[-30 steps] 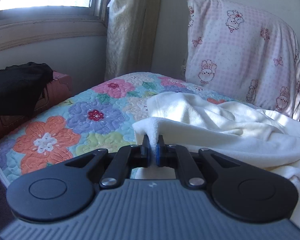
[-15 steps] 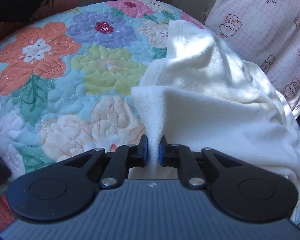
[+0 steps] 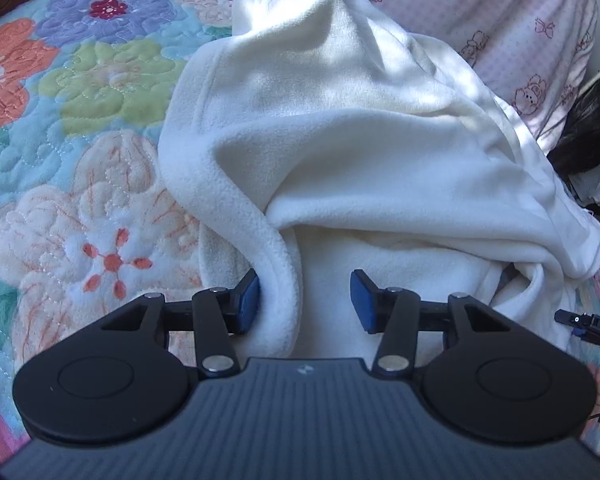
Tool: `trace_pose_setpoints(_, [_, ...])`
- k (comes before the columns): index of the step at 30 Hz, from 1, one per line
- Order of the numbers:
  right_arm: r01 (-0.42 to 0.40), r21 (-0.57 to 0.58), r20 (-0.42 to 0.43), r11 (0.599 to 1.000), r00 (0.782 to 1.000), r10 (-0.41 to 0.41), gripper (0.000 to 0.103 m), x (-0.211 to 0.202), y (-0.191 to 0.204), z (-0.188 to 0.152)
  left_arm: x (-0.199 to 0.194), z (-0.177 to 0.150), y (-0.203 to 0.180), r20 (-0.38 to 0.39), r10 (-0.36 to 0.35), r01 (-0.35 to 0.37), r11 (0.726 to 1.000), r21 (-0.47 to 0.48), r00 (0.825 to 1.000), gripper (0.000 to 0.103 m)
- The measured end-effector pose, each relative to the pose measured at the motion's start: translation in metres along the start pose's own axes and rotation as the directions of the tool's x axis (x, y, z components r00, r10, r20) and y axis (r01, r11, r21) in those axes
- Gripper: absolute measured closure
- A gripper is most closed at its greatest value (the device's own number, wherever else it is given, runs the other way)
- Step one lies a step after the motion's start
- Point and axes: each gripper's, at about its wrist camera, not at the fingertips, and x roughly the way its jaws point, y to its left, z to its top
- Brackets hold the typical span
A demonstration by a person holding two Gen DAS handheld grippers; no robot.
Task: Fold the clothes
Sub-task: 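Grasp the fleece edge with the left gripper while the right gripper grasps another edge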
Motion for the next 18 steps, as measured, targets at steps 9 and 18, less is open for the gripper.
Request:
trace_pose_setpoints(9, [0.127, -0.327, 0.205, 0.936, 0.977, -0.061, 0.084, -0.039, 0.087, -0.012, -0.058, 0.004, -0.021, 0.302, 0.017, -0.063, 0.987, 0.145, 0.953, 0.095])
trace_pose_setpoints(18, [0.449, -0.199, 0.38, 0.871, 0.855, -0.354, 0.086, -0.124, 0.067, -0.036, -0.042, 0.004, -0.003, 0.183, -0.014, 0.001, 0.997, 0.073, 0.983, 0.095])
